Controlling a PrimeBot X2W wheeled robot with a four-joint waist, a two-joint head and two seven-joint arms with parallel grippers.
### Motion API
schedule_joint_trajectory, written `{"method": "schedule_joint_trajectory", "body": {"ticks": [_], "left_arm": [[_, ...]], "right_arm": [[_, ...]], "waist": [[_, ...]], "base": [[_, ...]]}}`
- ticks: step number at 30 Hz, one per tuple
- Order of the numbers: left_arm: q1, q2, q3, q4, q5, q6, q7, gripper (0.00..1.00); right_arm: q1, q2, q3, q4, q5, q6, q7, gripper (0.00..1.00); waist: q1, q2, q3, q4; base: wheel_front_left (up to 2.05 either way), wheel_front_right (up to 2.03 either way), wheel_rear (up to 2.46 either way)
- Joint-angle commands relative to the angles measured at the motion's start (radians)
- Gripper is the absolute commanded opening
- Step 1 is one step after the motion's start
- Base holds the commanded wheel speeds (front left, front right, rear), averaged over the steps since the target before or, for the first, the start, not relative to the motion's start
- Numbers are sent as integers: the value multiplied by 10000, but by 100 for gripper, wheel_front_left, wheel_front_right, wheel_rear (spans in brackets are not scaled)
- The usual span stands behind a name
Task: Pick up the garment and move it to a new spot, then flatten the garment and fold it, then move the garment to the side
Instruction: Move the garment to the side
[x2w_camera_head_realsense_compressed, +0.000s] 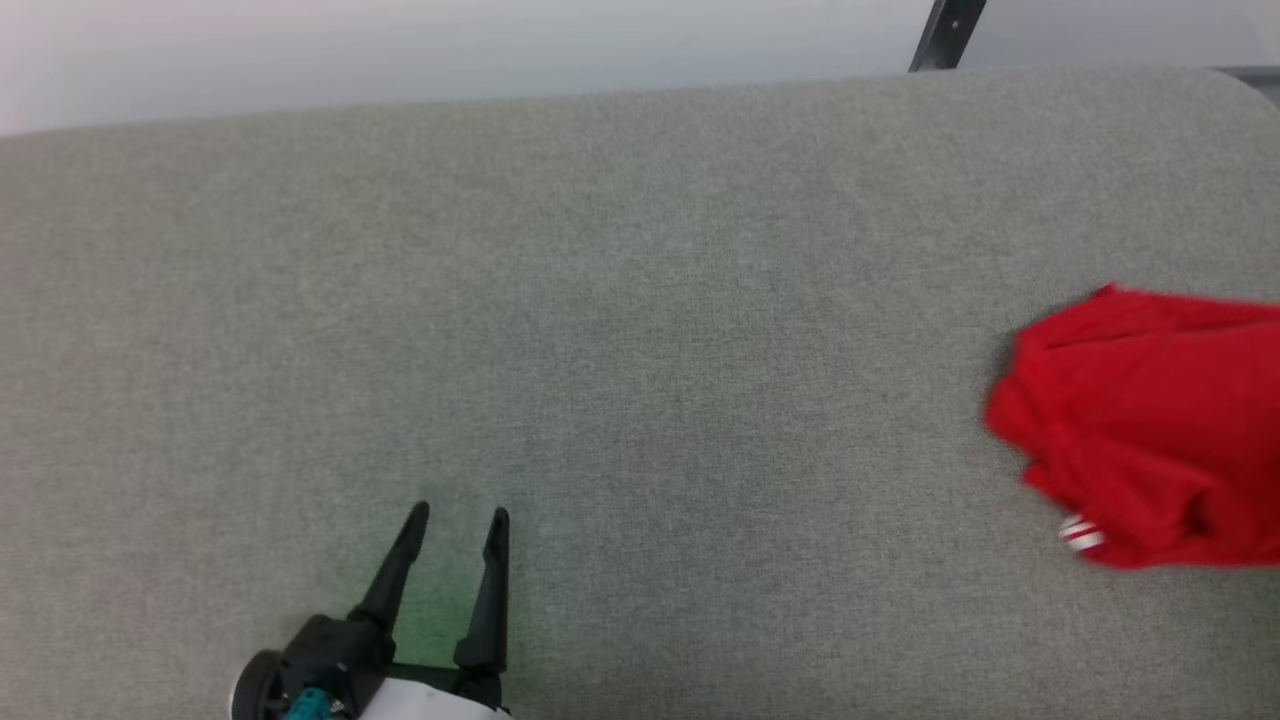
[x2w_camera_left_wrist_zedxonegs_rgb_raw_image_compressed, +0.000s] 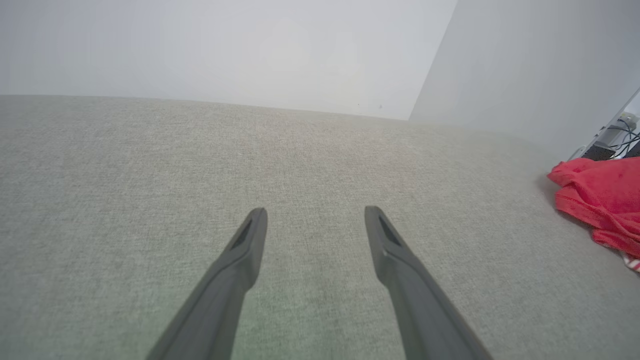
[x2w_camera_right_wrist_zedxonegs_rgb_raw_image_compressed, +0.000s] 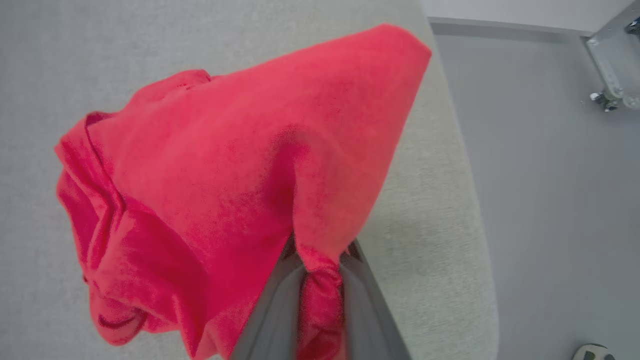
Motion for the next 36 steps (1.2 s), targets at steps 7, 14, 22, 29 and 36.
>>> {"method": "schedule_joint_trajectory", "body": {"ticks": [7,14,22,29,36], "left_arm": [[-220,145,124,-358,260,-126,-8,100],[-347,168,298,-582,479,-134,-8,100],[-478,123,320,-462,578,-164,-6,100],[-380,126,308,-310,566,-226,-6,100],[-76,211,344,104,382,-282,-8,100]], "right_arm": [[-1129,-125,-782,1740,-1076,-15,-913,0],[-2095,97,-525,3597,-2144,-15,-2006,0],[-2965,45,-661,5101,-3006,-15,-3222,100],[-3228,250,-460,5458,-3275,-15,-4148,100],[-2719,765,882,4704,-2835,-15,-4457,100]], "waist": [[0,-1,516,6],[0,-1,948,115],[0,-1,960,68],[0,-1,235,-46],[0,-1,-815,-148]], "base": [[0,0,0],[0,0,0],[0,0,0],[0,0,0],[0,0,0]]}}
